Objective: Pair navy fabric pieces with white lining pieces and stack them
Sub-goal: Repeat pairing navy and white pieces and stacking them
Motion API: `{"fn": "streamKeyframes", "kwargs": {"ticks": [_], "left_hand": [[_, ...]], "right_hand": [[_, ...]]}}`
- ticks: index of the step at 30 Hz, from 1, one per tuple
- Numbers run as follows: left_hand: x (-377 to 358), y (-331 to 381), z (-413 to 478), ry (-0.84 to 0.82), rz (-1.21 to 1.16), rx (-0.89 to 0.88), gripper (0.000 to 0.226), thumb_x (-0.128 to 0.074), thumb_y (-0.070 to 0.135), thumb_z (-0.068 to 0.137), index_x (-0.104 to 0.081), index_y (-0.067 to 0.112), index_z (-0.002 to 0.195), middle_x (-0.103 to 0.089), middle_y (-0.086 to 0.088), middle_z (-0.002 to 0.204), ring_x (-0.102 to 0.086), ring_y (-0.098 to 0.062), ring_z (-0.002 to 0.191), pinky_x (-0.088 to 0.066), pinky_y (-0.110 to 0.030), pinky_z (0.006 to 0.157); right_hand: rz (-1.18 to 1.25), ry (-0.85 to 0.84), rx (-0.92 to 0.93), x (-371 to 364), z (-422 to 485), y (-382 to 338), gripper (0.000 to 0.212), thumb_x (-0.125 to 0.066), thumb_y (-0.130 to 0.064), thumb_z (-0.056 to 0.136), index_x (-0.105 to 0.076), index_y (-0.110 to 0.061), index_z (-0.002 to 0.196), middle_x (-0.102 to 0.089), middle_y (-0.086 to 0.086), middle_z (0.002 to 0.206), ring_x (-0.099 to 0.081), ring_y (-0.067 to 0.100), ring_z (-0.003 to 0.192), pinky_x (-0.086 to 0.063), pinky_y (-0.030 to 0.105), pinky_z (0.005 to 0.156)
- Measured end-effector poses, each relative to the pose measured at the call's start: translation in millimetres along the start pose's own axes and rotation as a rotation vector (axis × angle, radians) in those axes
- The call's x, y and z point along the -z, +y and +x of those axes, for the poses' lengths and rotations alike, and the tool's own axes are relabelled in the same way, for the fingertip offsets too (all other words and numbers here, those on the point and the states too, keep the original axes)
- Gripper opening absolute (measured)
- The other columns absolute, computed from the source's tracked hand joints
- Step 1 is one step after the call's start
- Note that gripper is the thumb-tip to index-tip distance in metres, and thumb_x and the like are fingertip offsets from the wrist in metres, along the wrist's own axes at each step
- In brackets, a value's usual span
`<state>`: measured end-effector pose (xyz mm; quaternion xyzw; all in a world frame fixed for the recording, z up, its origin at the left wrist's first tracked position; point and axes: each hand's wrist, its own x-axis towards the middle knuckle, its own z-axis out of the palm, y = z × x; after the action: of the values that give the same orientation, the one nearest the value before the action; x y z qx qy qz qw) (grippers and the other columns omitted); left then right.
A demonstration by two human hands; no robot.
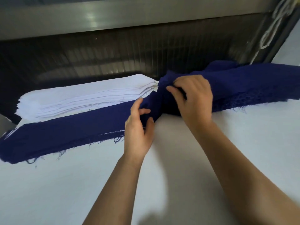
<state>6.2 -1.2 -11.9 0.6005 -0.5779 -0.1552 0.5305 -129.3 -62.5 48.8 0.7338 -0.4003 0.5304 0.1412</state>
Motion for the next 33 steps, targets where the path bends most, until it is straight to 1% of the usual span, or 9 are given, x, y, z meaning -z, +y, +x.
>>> {"fn": "streamKeyframes", "kwargs": {"ticks": [4, 8, 11, 15, 18, 22, 25, 29, 33], "left_hand": [[4, 5, 0, 0.077, -0.103, -0.051, 0.079, -0.051, 0.013, 0.089, -0.01, 0.068, 0.129, -0.063, 0.013, 0.1, -0.063, -0.009, 0.094, -0.049, -0.02, 0.079], [3, -2, 1, 0.042, -0.15, -0.037, 0.061, -0.054, 0.005, 0.082, -0.044, 0.044, 0.128, -0.062, 0.031, 0.097, -0.062, 0.005, 0.09, -0.05, -0.018, 0.079], [1, 2, -2, -0.007, -0.245, 0.043, 0.041, -0.05, 0.002, 0.076, -0.066, 0.035, 0.096, -0.07, 0.011, 0.089, -0.067, -0.015, 0.085, -0.055, -0.04, 0.077], [0, 3, -3, -0.038, -0.238, 0.074, 0.038, -0.049, -0.005, 0.079, -0.07, 0.022, 0.097, -0.071, -0.005, 0.093, -0.067, -0.024, 0.091, -0.054, -0.047, 0.085], [2, 4, -3, -0.002, -0.308, 0.089, 0.041, -0.045, -0.009, 0.085, -0.07, 0.022, 0.098, -0.071, -0.006, 0.098, -0.067, -0.02, 0.094, -0.054, -0.041, 0.089], [7, 8, -4, 0.156, -0.366, 0.062, 0.026, -0.045, 0.01, 0.087, -0.071, 0.012, 0.094, -0.07, 0.006, 0.089, -0.063, 0.002, 0.083, -0.046, -0.013, 0.077], [15, 5, 0, 0.265, -0.39, 0.124, 0.018, -0.056, 0.013, 0.092, -0.07, 0.016, 0.081, -0.069, 0.013, 0.079, -0.063, 0.004, 0.081, -0.044, -0.01, 0.076], [39, -5, 1, 0.412, -0.265, 0.196, 0.019, -0.064, 0.013, 0.089, -0.066, 0.028, 0.077, -0.066, 0.016, 0.079, -0.061, 0.004, 0.079, -0.049, -0.019, 0.081], [85, -18, -9, 0.385, -0.088, 0.157, 0.017, -0.066, 0.016, 0.089, -0.067, 0.032, 0.081, -0.068, 0.018, 0.083, -0.061, 0.007, 0.083, -0.045, -0.009, 0.08]], "right_hand": [[-0.012, -0.174, 0.155, -7, -19, -29, 0.024, -0.068, -0.023, 0.082, -0.064, -0.006, 0.066, -0.061, 0.007, 0.062, -0.057, 0.028, 0.058, -0.042, 0.032, 0.056], [0.02, -0.209, 0.147, -9, -36, -42, 0.024, -0.064, -0.023, 0.083, -0.065, -0.008, 0.065, -0.06, 0.005, 0.059, -0.056, 0.026, 0.054, -0.042, 0.03, 0.054], [0.049, -0.241, 0.112, -7, -39, -36, 0.019, -0.063, -0.021, 0.083, -0.069, -0.008, 0.072, -0.064, 0.005, 0.064, -0.06, 0.026, 0.059, -0.043, 0.031, 0.057], [0.093, -0.37, 0.101, 1, -45, -24, 0.016, -0.072, -0.01, 0.071, -0.072, -0.009, 0.087, -0.07, 0.005, 0.081, -0.063, 0.028, 0.072, -0.046, 0.033, 0.067], [0.08, -0.454, 0.062, 5, -45, -16, 0.034, -0.067, -0.006, 0.063, -0.071, -0.01, 0.097, -0.07, 0.005, 0.094, -0.063, 0.03, 0.085, -0.045, 0.038, 0.075], [-0.011, -0.534, 0.011, 8, -45, -7, 0.048, -0.071, -0.006, 0.054, -0.07, -0.011, 0.103, -0.066, 0.007, 0.109, -0.059, 0.033, 0.104, -0.037, 0.046, 0.089], [-0.081, -0.564, -0.042, 13, -44, 0, 0.054, -0.072, -0.007, 0.054, -0.068, -0.012, 0.108, -0.061, 0.008, 0.122, -0.051, 0.035, 0.117, -0.024, 0.042, 0.094], [-0.129, -0.598, -0.072, 19, -40, 8, 0.046, -0.069, -0.009, 0.066, -0.068, -0.013, 0.112, -0.058, 0.011, 0.125, -0.045, 0.039, 0.119, -0.024, 0.046, 0.096], [-0.116, -0.658, -0.019, 17, -35, 2, 0.025, -0.058, -0.018, 0.088, -0.069, -0.016, 0.11, -0.064, 0.006, 0.112, -0.052, 0.031, 0.101, -0.027, 0.035, 0.085]]}}
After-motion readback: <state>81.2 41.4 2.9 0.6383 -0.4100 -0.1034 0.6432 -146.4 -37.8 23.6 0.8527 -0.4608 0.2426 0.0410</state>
